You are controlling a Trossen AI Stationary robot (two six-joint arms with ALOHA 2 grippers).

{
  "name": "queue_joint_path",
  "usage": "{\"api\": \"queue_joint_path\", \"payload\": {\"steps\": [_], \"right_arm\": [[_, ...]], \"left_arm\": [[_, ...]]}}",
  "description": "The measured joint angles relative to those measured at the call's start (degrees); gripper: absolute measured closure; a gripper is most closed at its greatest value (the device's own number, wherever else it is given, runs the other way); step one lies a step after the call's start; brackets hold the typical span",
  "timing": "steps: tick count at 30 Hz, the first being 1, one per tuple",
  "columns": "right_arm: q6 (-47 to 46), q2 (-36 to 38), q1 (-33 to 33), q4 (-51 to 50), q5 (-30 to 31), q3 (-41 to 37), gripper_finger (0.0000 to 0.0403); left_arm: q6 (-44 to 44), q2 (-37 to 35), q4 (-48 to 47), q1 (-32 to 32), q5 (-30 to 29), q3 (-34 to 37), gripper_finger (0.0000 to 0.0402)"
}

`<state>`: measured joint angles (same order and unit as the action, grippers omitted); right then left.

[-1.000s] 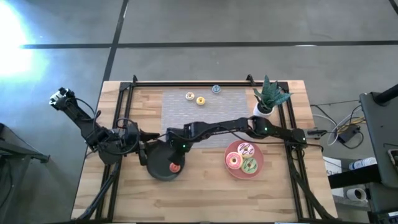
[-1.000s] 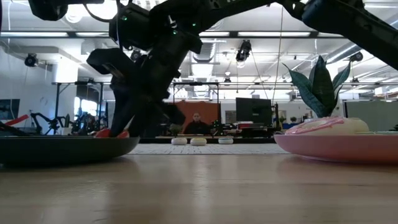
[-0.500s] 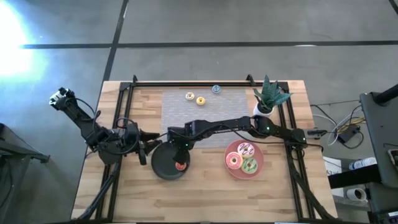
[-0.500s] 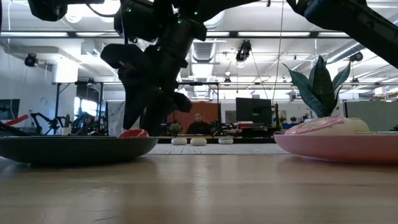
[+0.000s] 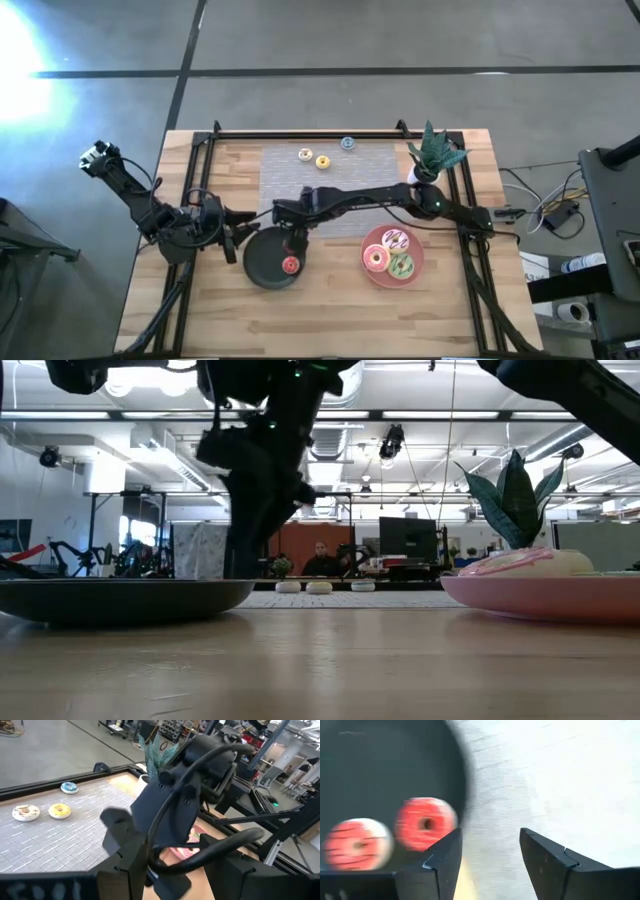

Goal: Pick & Place donuts
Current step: Put the small white donut on the black plate

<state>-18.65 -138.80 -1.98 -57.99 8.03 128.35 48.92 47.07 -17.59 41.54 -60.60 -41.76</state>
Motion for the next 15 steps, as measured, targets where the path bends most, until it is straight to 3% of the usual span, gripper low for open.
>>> {"api": "queue_joint_path", "payload": {"steps": [3, 7, 15], "right_arm": [[2.86, 2.21, 1.14, -1.92, 7.74, -0.01, 0.0213], [6.66, 5.61, 5.75, -3.92, 2.25, 0.11, 0.0213], [6.69, 12.16, 14.63, -8.39, 5.06, -1.93, 0.0214]], "left_arm": [[0.92, 0.0, -0.04, -0.05, -0.38, 0.0, 0.025], [6.31, 0.04, -0.79, -0.61, -0.57, 0.07, 0.025], [23.35, 0.13, -5.53, -6.79, 1.92, 3.89, 0.025]]}}
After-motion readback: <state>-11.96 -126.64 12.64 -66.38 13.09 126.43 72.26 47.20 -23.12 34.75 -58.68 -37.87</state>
